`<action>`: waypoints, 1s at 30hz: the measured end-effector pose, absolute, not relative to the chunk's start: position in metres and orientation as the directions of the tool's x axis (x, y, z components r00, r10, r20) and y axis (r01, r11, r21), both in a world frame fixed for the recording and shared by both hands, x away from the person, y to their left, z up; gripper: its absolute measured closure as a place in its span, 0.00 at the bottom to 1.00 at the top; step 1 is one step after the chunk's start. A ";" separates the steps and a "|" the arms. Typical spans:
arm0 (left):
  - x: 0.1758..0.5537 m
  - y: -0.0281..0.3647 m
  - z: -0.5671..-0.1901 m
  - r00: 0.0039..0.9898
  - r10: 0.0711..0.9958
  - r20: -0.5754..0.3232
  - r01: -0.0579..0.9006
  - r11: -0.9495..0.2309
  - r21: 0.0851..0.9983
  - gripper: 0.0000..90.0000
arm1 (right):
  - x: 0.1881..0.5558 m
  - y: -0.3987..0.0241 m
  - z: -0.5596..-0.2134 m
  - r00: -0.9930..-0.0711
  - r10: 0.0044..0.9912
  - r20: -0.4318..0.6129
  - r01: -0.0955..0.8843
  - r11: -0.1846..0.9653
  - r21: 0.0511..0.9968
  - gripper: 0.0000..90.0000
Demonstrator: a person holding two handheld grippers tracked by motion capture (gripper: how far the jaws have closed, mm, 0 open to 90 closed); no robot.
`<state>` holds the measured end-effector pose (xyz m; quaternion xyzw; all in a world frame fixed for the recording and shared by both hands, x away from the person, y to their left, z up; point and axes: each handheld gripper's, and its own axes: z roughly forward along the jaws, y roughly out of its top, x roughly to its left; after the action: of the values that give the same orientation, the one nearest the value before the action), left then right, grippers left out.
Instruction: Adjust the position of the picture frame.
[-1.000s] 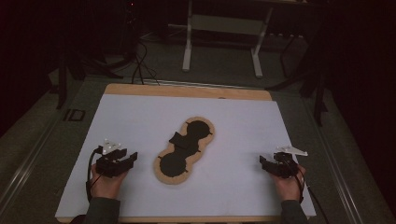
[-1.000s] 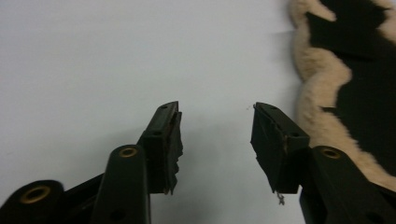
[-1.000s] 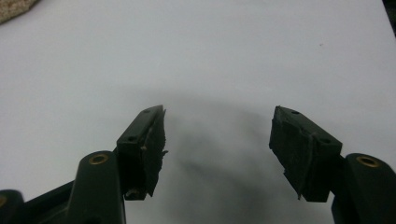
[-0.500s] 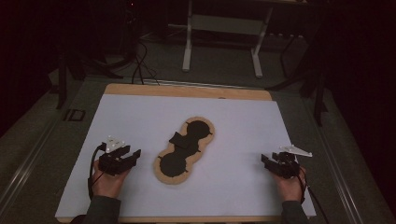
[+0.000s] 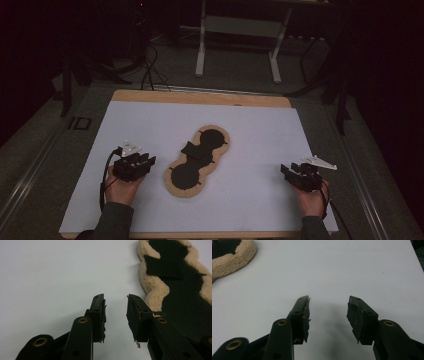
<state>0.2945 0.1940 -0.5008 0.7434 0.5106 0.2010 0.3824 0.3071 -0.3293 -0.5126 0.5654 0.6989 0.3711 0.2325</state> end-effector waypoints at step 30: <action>0.297 0.162 -0.528 0.551 0.832 -0.065 0.603 -0.344 0.720 1.00 | 0.307 -0.322 -0.513 -0.288 0.955 0.071 0.621 0.130 0.773 0.57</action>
<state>0.2968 0.1623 -0.5283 0.8041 0.4461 0.1592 0.3594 0.3065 -0.3223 -0.5129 0.5504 0.7157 0.3632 0.2299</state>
